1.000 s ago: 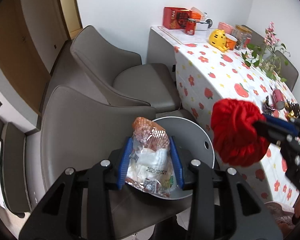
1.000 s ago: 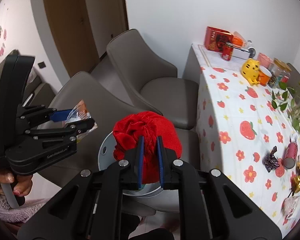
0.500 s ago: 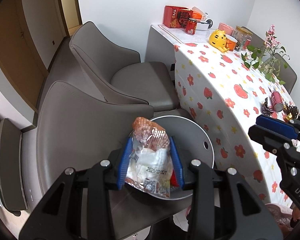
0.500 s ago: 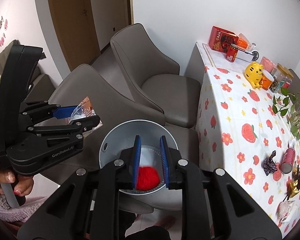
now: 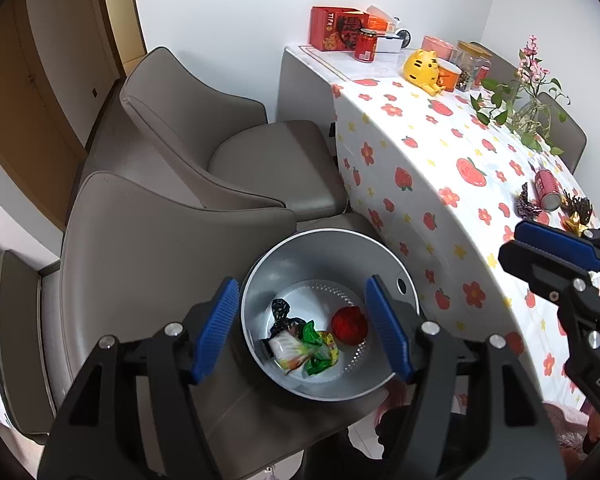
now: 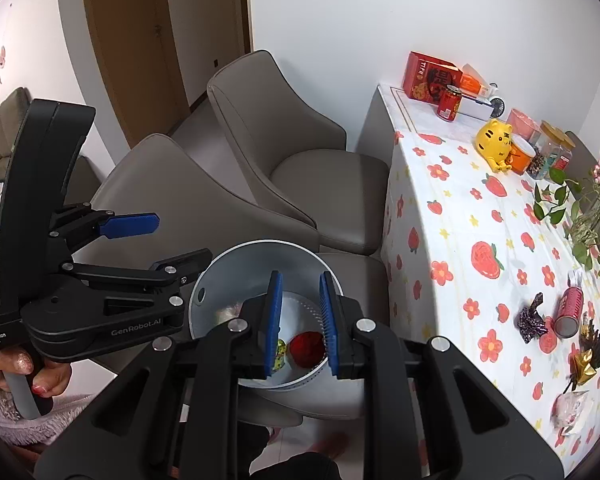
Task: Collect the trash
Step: 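Open the left gripper over the grey bin to drop the clear bag, then move both open grippers back over the table toward the foil wrapper and can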
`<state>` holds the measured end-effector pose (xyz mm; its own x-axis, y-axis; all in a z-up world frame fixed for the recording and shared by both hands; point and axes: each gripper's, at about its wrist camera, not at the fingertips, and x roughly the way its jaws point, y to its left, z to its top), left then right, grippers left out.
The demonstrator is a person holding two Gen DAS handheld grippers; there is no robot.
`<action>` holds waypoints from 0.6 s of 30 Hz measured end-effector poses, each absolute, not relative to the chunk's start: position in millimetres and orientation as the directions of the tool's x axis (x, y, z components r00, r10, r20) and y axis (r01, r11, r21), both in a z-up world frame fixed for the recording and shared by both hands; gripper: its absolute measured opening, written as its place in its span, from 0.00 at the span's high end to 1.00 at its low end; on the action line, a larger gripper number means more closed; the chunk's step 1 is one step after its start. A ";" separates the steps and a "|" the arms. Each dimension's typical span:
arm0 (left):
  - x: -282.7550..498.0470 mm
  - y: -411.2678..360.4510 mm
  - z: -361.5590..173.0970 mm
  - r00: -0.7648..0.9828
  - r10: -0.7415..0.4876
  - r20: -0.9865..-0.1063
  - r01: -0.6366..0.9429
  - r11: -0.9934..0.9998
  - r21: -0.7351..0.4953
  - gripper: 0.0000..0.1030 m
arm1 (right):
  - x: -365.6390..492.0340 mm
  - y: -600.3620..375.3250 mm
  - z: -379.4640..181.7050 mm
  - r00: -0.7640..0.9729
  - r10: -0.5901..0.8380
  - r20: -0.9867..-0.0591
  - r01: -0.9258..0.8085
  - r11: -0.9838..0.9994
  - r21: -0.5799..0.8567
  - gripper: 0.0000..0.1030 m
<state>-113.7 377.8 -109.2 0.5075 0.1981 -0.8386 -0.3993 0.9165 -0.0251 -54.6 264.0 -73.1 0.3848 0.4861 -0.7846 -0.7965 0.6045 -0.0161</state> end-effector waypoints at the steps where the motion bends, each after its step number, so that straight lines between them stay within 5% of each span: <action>1: -113.3 377.3 -109.4 0.508 0.196 -0.839 -0.397 0.917 -0.026 0.35 | -54.7 263.2 -72.9 0.387 0.485 -0.784 -0.795 0.607 -0.017 0.82; 14: -89.6 355.5 -111.0 0.527 0.135 -0.839 -0.295 0.955 -0.031 0.35 | -44.0 229.7 -73.7 0.460 0.413 -0.787 -0.698 0.716 -0.032 0.82; 18: -68.5 333.5 -111.9 0.535 0.088 -0.841 -0.211 0.977 -0.033 0.35 | -33.1 202.4 -75.5 0.501 0.359 -0.787 -0.618 0.786 -0.035 0.75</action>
<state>-68.5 333.5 -111.9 0.5346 0.0877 -0.8406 -0.2114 0.9769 -0.0325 -33.1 202.4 -75.5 0.5010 0.3591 -0.7874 -0.6178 0.7856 -0.0348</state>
